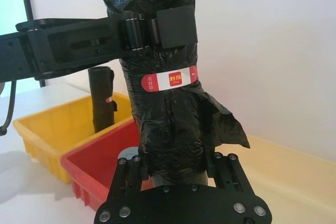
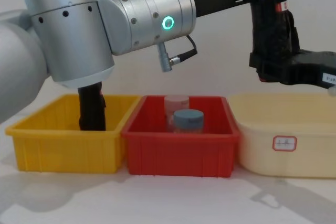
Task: Pick up the garbage bag with the one hand and transfer it to the other hand.
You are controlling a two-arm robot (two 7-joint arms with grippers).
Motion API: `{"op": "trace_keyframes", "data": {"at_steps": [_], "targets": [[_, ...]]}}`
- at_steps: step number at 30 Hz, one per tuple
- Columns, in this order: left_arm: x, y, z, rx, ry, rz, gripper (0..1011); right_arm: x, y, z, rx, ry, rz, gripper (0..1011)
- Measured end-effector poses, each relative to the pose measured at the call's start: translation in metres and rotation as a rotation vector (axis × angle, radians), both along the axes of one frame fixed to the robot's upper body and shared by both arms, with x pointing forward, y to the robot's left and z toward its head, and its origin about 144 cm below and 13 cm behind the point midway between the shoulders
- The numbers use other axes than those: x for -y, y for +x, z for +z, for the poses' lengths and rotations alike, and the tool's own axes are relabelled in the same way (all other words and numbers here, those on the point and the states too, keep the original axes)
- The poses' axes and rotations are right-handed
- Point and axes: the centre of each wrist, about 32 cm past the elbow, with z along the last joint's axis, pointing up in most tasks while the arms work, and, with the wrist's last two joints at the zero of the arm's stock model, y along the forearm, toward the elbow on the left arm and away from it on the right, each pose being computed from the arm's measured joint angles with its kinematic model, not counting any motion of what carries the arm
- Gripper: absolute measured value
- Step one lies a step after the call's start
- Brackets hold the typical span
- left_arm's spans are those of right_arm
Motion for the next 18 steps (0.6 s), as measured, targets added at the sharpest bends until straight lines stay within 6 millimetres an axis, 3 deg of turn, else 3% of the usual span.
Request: {"op": "trace_keyframes", "data": {"at_steps": [12,18], "targets": [[0.0000,0.0000,0.0000,0.000,0.000,0.000,900,0.0029,-0.0010,-0.0002,0.010,0.014,-0.011,570],[0.0000,0.0000,0.0000,0.000,0.000,0.000,1000,0.0086,-0.0003,0.0007,0.013,0.020,-0.033,570]]}}
